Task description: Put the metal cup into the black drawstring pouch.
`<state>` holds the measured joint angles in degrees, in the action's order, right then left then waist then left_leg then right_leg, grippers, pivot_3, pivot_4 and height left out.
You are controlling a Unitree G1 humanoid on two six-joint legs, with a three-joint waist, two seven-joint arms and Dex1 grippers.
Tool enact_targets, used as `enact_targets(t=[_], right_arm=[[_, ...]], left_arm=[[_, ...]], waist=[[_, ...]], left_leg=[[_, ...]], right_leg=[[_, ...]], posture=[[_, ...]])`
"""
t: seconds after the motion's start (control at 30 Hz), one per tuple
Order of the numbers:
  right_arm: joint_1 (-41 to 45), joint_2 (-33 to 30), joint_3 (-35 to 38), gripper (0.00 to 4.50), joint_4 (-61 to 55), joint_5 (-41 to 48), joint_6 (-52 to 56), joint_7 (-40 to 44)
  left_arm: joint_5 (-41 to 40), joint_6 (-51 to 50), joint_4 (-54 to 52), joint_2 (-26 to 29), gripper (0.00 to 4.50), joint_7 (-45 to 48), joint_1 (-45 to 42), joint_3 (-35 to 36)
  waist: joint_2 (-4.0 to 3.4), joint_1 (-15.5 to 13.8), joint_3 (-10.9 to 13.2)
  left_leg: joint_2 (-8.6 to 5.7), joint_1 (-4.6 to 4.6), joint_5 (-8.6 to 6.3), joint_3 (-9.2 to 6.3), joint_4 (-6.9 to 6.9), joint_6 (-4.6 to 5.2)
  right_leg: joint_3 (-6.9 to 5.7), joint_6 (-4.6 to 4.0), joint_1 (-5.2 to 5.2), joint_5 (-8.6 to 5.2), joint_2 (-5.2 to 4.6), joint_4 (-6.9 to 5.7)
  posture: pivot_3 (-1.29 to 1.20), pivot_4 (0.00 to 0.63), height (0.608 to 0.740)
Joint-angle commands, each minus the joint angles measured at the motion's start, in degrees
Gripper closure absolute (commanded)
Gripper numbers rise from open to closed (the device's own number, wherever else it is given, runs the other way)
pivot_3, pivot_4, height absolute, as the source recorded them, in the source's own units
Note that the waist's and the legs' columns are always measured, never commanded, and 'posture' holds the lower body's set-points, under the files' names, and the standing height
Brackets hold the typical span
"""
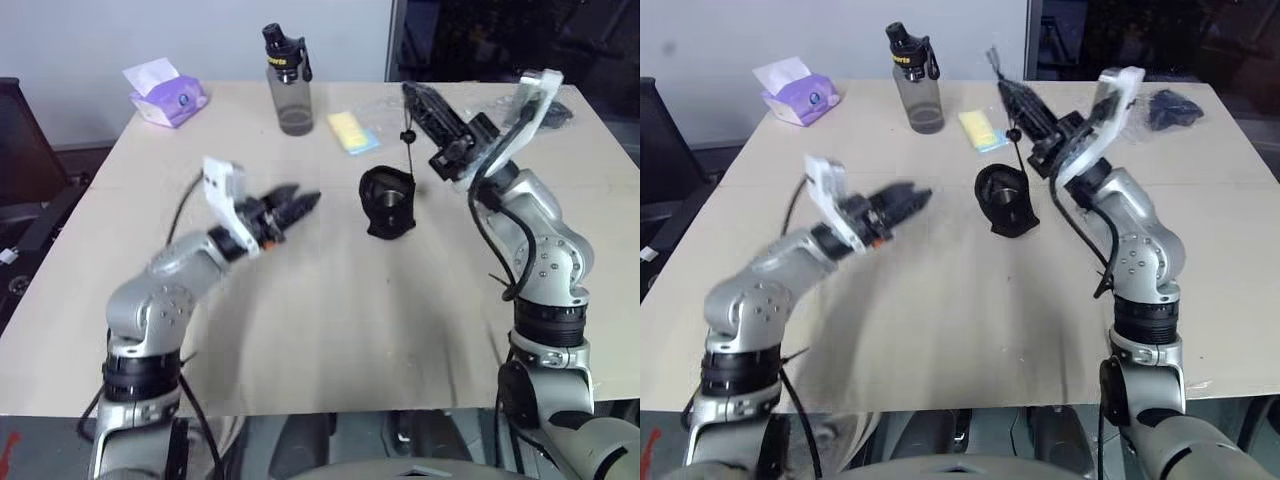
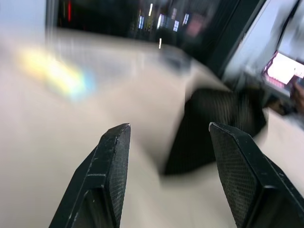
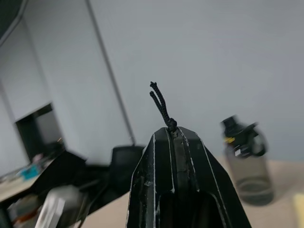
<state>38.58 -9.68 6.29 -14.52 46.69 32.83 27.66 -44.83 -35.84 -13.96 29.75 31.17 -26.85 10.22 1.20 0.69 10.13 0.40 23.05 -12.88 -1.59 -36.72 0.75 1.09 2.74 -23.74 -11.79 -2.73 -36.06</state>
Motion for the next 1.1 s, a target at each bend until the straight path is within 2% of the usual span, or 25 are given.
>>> enact_targets(t=[0.03, 0.17, 0.33, 0.47, 0.63, 0.9, 0.93, 0.97, 1.07, 1.1], right_arm=[[-0.2, -0.8, -2.7, 4.5, -2.3, -1.6, 0.1, 0.8], [0.6, 0.1, -5.1, 4.5, -0.2, -5.8, -2.1, -0.1], [2.8, 1.9, -5.6, 4.5, 1.3, -7.6, -3.5, -0.4], [3.6, 2.7, -5.5, 4.5, 1.3, -7.8, -3.5, -0.6], [3.7, 3.7, -5.9, 4.5, -0.2, -7.5, -2.7, -1.0], [3.3, 4.3, -6.1, 4.5, -1.2, -7.1, -1.9, -1.6], [3.2, 4.2, -6.1, 4.5, -1.1, -7.3, -2.0, -1.5], [3.1, 4.1, -6.2, 4.5, -1.1, -7.4, -2.1, -1.4], [3.0, 4.0, -6.2, 4.5, -0.8, -7.6, -2.3, -1.3], [3.0, 3.9, -6.2, 4.5, -0.7, -7.7, -2.4, -1.3]], left_arm=[[-1.0, 1.9, 1.6, -0.9, 1.8, 3.2, -5.8, 0.5], [0.7, 1.5, 1.5, 0.0, 1.8, 8.5, -10.5, -3.5], [0.8, 0.9, 0.5, 0.3, 1.8, 14.3, -9.9, -7.3], [2.3, 1.7, 0.5, -0.5, 1.8, 14.6, -9.5, -8.7], [3.9, 2.7, 2.4, -3.4, 1.8, 12.9, -10.5, -8.1], [4.1, 2.6, 2.8, -5.0, 1.8, 13.0, -9.8, -7.3], [4.0, 2.7, 2.7, -5.3, 2.3, 12.7, -10.0, -7.1], [4.0, 2.6, 2.6, -5.5, 2.49, 12.3, -10.2, -6.8], [3.2, 2.0, 2.4, -6.0, 3.96, 11.2, -10.9, -5.9], [3.0, 2.0, 2.5, -6.2, 4.31, 10.9, -11.0, -5.6]], waist=[[0.0, 0.1, 0.0], [0.0, 0.3, 0.0], [-0.02, 0.4, 0.0], [-0.02, 0.3, 0.0], [-0.02, 0.2, 0.0], [-0.02, 0.2, 0.0], [-0.02, 0.2, 0.0], [-0.02, 0.2, 0.0], [-0.02, 0.3, 0.0], [-0.02, 0.3, 0.0]], left_leg=[[0.0, 0.01, 0.0, 0.02, 0.0, 0.0], [0.0, 0.12, 0.0, 0.02, 0.02, 0.0], [0.04, 0.29, 0.0, -0.09, 0.14, 0.0], [0.04, 0.59, 0.01, -0.21, 0.04, 0.0], [0.02, 0.65, 0.01, -0.23, -0.03, 0.0], [0.02, 0.65, 0.01, -0.24, -0.08, 0.0], [0.02, 0.65, 0.01, -0.25, -0.09, 0.0], [0.02, 0.65, 0.01, -0.25, -0.1, 0.0], [0.02, 0.65, 0.01, -0.25, -0.13, 0.0], [0.02, 0.65, 0.01, -0.25, -0.15, 0.0]], right_leg=[[0.01, 0.03, 0.0, 0.02, -0.01, 0.07], [0.0, 0.24, -0.05, 0.12, 0.0, 0.15], [-0.1, 0.24, -0.32, 0.13, 0.04, 0.08], [-0.2, 0.24, -0.54, 0.13, 0.04, 0.03], [-0.23, 0.23, -0.54, 0.14, 0.02, 0.04], [-0.23, 0.24, -0.53, 0.14, 0.03, -0.01], [-0.23, 0.24, -0.53, 0.14, 0.03, -0.02], [-0.24, 0.24, -0.53, 0.14, 0.03, -0.03], [-0.24, 0.24, -0.53, 0.14, 0.03, -0.06], [-0.24, 0.24, -0.53, 0.14, 0.03, -0.08]], posture=[[0.0, 0.15, 0.74], [0.0, 0.15, 0.74], [0.0, 0.15, 0.74], [0.0, 0.15, 0.74], [0.0, 0.15, 0.74], [0.0, 0.15, 0.74], [0.0, 0.15, 0.74], [0.0, 0.15, 0.74], [0.0, 0.15, 0.74], [0.0, 0.15, 0.74]])
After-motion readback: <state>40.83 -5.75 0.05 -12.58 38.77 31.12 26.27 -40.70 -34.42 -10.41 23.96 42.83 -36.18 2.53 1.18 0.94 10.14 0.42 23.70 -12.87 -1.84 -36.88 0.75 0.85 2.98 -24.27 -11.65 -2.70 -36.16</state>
